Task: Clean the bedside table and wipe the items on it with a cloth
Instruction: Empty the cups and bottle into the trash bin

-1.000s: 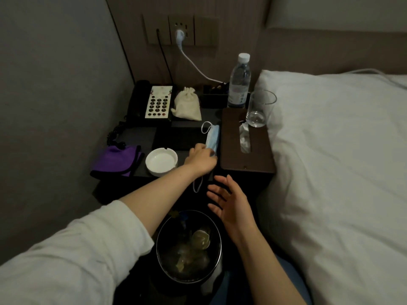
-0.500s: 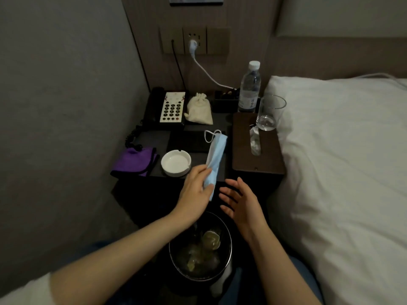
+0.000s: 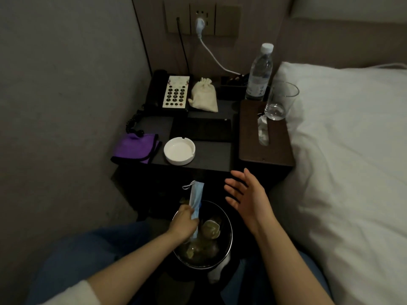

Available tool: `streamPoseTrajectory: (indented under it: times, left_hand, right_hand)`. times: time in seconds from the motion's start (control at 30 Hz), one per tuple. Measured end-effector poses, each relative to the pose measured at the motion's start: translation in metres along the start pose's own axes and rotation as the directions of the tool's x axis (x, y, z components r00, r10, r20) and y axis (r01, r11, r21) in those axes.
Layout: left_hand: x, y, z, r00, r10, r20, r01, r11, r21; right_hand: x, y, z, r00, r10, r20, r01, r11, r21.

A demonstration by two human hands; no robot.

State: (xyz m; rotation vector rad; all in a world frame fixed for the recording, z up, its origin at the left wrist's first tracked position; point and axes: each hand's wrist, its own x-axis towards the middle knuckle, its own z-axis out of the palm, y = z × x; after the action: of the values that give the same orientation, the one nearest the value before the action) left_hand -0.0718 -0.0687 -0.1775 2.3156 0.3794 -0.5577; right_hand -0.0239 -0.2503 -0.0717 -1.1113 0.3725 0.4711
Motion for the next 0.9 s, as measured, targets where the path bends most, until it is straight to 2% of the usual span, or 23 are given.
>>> streamPoseTrajectory:
  times: [0.33,0.57,0.7,0.83,0.9]
  left_hand:
    - [0.069,-0.008,0.005,0.99,-0.109,0.086,0.104,0.992,0.065]
    - [0.09,-0.007,0.026,0.974,0.051,0.219,-0.123,0.935,0.331]
    - [0.089,-0.01,0.044,0.962,-0.021,0.274,-0.071,0.944,0.323]
    - [0.086,-0.012,0.066,0.933,-0.004,0.36,-0.127,0.932,0.339]
    - [0.086,-0.014,0.077,0.92,-0.036,0.391,-0.098,0.944,0.316]
  right_hand:
    - [0.006,0.003,-0.003,0.999,0.051,0.0,-0.051,0.999,-0.005]
    - [0.013,0.006,-0.004,0.997,0.078,0.008,-0.078,0.997,0.006]
    - [0.016,0.01,-0.006,0.994,0.104,-0.016,-0.103,0.994,0.029]
    - [0.021,0.011,-0.005,0.993,0.113,-0.018,-0.112,0.993,0.037]
    - [0.022,0.011,-0.005,0.994,0.111,-0.016,-0.11,0.993,0.041]
